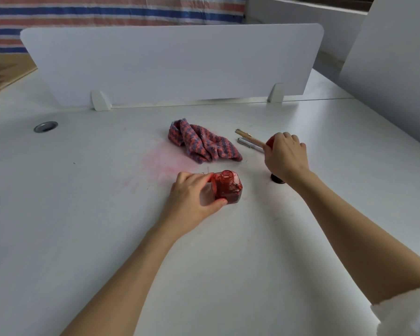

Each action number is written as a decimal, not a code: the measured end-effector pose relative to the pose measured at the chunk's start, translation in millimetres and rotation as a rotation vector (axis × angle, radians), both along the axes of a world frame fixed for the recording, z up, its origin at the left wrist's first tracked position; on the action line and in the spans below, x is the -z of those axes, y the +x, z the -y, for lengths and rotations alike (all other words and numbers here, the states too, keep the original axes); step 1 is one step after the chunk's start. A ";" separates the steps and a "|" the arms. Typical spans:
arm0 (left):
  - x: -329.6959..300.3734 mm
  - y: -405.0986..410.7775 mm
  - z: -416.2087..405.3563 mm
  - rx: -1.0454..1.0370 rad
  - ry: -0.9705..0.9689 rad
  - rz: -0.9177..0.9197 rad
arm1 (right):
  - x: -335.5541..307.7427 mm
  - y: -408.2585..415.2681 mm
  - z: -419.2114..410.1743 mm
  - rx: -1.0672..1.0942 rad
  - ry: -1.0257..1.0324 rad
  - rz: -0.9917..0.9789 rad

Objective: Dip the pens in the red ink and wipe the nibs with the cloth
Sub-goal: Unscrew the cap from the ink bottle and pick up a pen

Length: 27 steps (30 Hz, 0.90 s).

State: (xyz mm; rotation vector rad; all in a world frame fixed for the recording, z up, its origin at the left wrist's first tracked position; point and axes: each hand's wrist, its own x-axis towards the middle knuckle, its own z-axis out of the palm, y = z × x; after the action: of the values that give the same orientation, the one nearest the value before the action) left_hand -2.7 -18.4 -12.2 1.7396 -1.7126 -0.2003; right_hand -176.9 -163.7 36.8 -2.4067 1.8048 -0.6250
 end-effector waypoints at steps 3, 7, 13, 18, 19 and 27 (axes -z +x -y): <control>-0.1 -0.2 -0.2 -0.053 -0.022 0.011 | -7.9 -5.7 -26.4 -0.158 0.003 0.337; -0.3 -0.3 -0.5 -0.107 -0.073 0.054 | -5.1 -17.2 -71.2 -0.489 -0.053 0.568; -8.7 3.1 -16.4 -0.026 -0.229 0.033 | 24.9 -37.0 -96.9 -0.637 0.152 0.524; -25.7 -4.4 -35.9 0.154 -0.325 0.140 | 30.2 -42.0 -105.1 -0.665 0.233 0.477; -24.7 -7.6 -36.5 0.180 -0.301 0.192 | 29.9 -40.5 -107.1 -0.671 0.246 0.478; -17.3 -15.8 -32.5 0.198 -0.225 0.424 | 29.7 -33.2 -113.1 -0.654 0.312 0.541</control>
State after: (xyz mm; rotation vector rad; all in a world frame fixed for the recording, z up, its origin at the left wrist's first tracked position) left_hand -18.4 14.0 5.1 1.5181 -2.1184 0.2867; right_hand -210.1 -50.6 7.1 -2.1361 0.7770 -0.7405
